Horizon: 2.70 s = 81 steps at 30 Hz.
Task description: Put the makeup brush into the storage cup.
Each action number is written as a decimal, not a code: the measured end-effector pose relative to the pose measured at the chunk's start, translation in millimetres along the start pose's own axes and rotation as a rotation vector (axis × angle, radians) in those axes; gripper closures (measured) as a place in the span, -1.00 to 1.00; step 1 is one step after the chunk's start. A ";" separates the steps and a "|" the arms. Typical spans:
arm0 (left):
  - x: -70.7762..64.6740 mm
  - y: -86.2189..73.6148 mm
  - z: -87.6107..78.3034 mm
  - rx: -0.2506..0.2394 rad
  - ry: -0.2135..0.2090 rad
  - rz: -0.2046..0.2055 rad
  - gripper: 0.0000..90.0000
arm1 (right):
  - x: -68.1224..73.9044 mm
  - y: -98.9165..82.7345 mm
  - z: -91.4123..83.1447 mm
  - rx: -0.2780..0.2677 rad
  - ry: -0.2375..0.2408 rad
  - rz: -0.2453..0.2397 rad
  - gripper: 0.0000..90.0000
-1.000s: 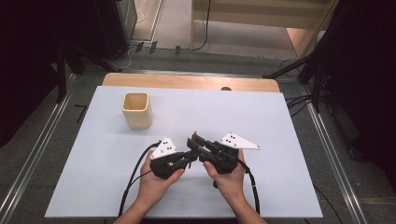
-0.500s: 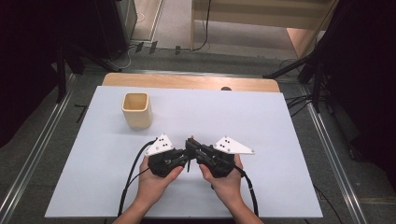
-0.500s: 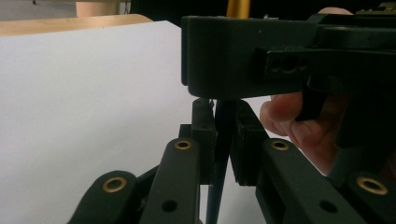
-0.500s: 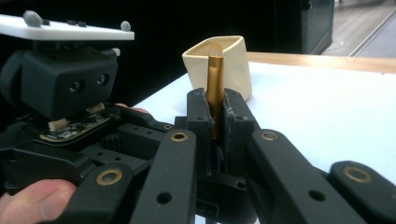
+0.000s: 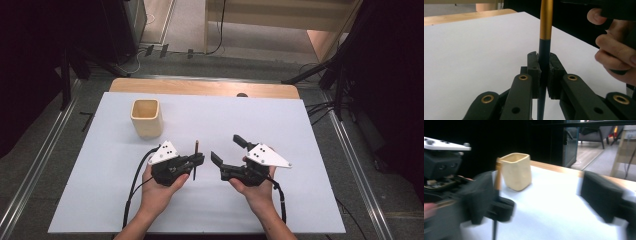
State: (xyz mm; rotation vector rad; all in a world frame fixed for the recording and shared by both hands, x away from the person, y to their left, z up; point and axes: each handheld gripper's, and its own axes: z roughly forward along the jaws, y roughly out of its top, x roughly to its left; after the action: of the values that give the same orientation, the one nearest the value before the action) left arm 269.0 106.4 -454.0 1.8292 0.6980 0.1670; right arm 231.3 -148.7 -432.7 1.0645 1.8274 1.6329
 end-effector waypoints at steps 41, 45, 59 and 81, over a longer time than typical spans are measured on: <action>42.1 24.9 -44.2 -0.109 0.130 -0.016 0.87 | -99.1 -55.7 -104.6 0.082 -0.197 -0.066 -1.00; 47.5 30.4 -49.0 -0.122 0.145 -0.015 0.87 | -103.2 -60.9 -109.9 0.090 -0.196 -0.069 -1.00; 65.2 53.0 -64.4 -0.176 0.184 -0.023 0.87 | -104.7 -67.8 -111.4 0.098 -0.177 -0.057 -1.00; 85.1 89.6 -73.6 -0.213 0.257 0.012 0.87 | -105.6 -71.0 -109.3 0.112 -0.183 -0.050 -1.00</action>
State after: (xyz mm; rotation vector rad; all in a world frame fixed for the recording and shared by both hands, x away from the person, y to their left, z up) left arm 340.2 193.5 -364.2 1.6226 0.8155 0.4733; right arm 192.6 -298.5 -497.4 1.1654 1.8252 1.3702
